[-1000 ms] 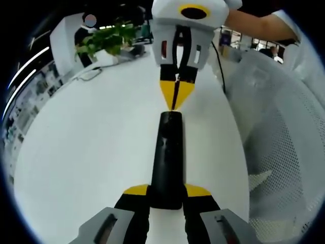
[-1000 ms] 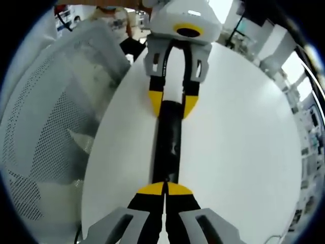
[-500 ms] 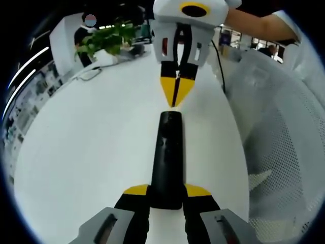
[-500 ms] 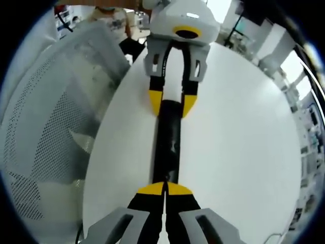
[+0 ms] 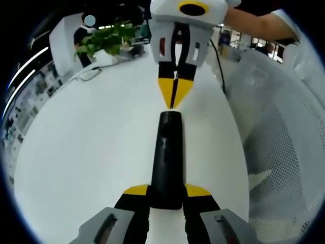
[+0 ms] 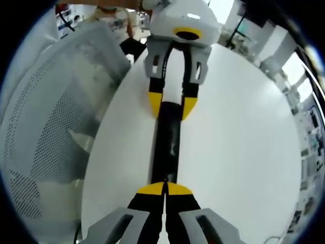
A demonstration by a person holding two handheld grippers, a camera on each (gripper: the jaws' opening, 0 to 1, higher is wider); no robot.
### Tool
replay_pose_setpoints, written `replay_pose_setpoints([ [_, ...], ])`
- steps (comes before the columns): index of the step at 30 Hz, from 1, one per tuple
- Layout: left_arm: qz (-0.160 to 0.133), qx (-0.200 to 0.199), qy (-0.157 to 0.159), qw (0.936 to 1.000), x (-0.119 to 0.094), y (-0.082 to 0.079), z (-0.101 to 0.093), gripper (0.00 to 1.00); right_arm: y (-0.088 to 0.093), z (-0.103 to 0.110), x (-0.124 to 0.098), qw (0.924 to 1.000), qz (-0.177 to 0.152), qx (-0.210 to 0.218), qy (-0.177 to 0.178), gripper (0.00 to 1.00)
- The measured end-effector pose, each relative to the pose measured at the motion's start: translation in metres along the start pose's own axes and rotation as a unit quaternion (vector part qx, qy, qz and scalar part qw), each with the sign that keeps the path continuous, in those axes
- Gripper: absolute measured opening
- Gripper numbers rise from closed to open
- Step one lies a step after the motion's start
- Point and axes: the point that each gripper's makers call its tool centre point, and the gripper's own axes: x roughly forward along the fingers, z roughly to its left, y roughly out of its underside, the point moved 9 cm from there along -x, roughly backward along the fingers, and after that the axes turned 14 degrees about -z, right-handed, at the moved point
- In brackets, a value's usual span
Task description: Press the specified remote control buttons in sequence, fully releasing each button before pressing the next.
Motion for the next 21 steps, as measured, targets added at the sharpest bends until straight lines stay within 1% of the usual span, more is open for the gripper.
replay_pose_setpoints([
  [11, 0.000, 0.000, 0.001, 1.0000, 0.000, 0.000, 0.001, 0.24, 0.001, 0.000, 0.009, 0.9999, -0.001, -0.005, -0.010, 0.00],
  [21, 0.000, 0.000, 0.000, 1.0000, 0.001, 0.000, 0.001, 0.24, 0.001, 0.000, 0.013, 0.9998, -0.004, -0.005, -0.016, 0.00],
])
